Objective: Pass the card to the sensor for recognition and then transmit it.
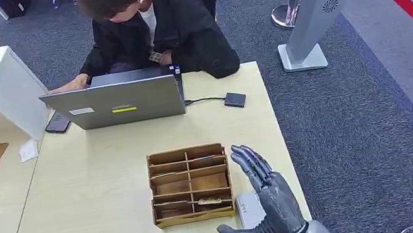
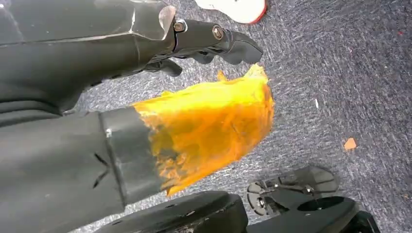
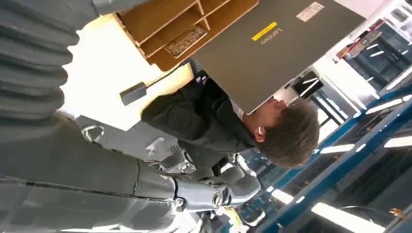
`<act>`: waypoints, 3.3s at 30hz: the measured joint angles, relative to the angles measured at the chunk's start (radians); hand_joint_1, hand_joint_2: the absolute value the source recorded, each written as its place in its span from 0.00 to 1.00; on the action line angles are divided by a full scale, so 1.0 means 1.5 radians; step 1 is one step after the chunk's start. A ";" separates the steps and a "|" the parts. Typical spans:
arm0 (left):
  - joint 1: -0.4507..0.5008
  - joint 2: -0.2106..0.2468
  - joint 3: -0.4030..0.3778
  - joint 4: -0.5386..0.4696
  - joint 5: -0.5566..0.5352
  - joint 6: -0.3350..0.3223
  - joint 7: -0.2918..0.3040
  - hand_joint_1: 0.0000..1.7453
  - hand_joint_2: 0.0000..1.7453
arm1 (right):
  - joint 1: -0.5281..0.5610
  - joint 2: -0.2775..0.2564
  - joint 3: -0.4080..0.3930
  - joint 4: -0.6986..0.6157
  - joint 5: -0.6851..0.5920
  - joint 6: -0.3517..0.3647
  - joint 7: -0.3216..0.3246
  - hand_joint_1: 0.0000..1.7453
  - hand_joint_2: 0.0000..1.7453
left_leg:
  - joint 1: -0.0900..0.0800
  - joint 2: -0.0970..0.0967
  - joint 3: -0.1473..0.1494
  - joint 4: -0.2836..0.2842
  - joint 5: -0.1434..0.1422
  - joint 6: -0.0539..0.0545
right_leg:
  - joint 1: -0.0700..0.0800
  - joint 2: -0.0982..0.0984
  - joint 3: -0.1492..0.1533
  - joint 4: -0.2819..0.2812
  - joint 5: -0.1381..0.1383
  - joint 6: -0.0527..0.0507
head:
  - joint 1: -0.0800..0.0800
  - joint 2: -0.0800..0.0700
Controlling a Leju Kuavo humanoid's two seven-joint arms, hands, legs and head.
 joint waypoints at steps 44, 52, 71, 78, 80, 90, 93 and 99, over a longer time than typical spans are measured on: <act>-0.001 0.000 -0.001 0.000 -0.019 -0.009 0.009 0.00 0.00 | -0.135 -0.037 0.130 0.217 0.294 -0.026 0.200 0.00 1.00 | 0.000 0.000 0.000 0.000 0.000 0.000 | 0.000 0.000 0.000 0.000 0.000 0.000 | 0.000 0.000; -0.001 0.000 -0.005 0.000 -0.022 -0.011 0.009 0.00 0.00 | -0.154 -0.035 0.133 0.237 0.307 -0.004 0.230 0.09 1.00 | 0.000 0.000 0.000 0.000 0.000 0.000 | 0.000 0.000 0.000 0.000 0.000 0.000 | 0.000 0.000; -0.001 0.000 -0.006 0.000 -0.023 -0.013 0.009 0.00 0.00 | -0.155 -0.030 0.133 0.241 0.306 0.006 0.233 0.38 1.00 | 0.000 0.000 0.000 0.000 0.000 0.000 | 0.000 0.000 0.000 0.000 0.000 0.000 | 0.000 0.000; -0.001 0.000 -0.006 0.000 -0.023 -0.013 0.009 0.00 0.00 | -0.155 -0.030 0.133 0.241 0.305 0.006 0.233 0.53 1.00 | 0.000 0.000 0.000 0.000 0.000 0.000 | 0.000 0.000 0.000 0.000 0.000 0.000 | 0.000 0.000; -0.001 0.000 -0.006 0.000 -0.023 -0.013 0.009 0.00 0.00 | -0.155 -0.030 0.133 0.241 0.301 0.007 0.233 0.56 1.00 | 0.000 0.000 0.000 0.000 0.000 0.000 | 0.000 0.000 0.000 0.000 0.000 0.000 | 0.000 0.000; -0.001 0.000 -0.006 0.000 -0.024 -0.013 0.009 0.00 0.00 | -0.156 -0.026 0.133 0.242 0.298 0.009 0.233 0.68 1.00 | 0.000 0.000 0.000 0.000 0.000 0.000 | 0.000 0.000 0.000 0.000 0.000 0.000 | 0.000 0.000; -0.001 0.000 -0.006 0.000 -0.025 -0.013 0.009 0.00 0.00 | -0.156 -0.026 0.133 0.242 0.297 0.012 0.232 0.71 1.00 | 0.000 0.000 0.000 0.000 0.000 0.000 | 0.000 0.000 0.000 0.000 0.000 0.000 | 0.000 0.000; -0.001 0.000 -0.007 0.000 -0.025 -0.013 0.009 0.00 0.00 | -0.160 -0.024 0.133 0.243 0.290 0.023 0.230 0.74 1.00 | 0.000 0.000 0.000 0.000 0.000 0.000 | 0.000 0.000 0.000 0.000 0.000 0.000 | 0.000 0.000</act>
